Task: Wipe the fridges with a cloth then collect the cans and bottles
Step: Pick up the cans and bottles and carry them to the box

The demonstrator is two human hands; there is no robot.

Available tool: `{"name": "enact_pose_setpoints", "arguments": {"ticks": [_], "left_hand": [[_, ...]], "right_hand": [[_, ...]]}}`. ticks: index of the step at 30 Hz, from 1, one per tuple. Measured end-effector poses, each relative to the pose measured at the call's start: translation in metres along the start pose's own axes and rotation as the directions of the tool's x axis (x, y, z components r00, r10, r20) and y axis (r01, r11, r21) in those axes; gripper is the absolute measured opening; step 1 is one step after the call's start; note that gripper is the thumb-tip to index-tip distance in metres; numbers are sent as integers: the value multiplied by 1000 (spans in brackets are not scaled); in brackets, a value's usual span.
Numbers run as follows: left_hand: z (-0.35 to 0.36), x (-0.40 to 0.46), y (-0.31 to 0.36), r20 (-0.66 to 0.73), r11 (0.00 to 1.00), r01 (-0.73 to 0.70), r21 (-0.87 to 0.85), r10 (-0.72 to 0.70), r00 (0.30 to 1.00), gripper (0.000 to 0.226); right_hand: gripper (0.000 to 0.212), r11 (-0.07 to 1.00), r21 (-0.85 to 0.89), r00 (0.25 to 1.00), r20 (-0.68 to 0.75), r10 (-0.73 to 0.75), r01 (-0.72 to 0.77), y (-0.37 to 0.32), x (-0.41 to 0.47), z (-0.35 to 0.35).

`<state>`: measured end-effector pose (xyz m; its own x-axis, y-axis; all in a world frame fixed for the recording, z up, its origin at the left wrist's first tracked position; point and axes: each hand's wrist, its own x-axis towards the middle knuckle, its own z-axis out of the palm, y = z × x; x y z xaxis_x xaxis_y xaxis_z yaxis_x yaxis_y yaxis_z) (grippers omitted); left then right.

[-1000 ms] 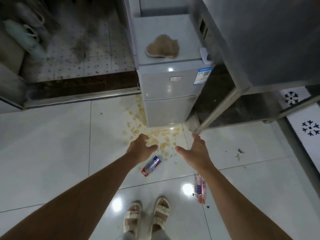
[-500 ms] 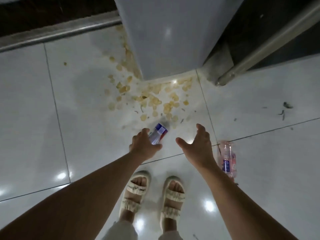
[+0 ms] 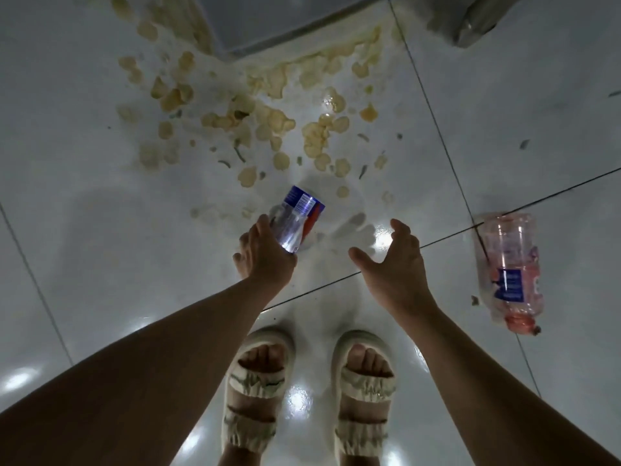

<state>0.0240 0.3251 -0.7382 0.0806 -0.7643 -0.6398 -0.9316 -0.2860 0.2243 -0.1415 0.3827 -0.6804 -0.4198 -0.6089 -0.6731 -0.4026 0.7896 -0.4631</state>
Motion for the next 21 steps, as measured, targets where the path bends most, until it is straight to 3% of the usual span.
{"name": "enact_pose_setpoints", "arguments": {"ticks": [10, 21], "left_hand": [[-46, -49, 32, 60, 986, -148, 78, 144, 988, 72], [-88, -157, 117, 183, 914, -399, 69, 382, 906, 75]], "right_hand": [[81, 995, 72, 994, -82, 75, -69, 0, -41, -41], [80, 958, 220, 944, -234, 235, -184, 30, -119, -137]]}}
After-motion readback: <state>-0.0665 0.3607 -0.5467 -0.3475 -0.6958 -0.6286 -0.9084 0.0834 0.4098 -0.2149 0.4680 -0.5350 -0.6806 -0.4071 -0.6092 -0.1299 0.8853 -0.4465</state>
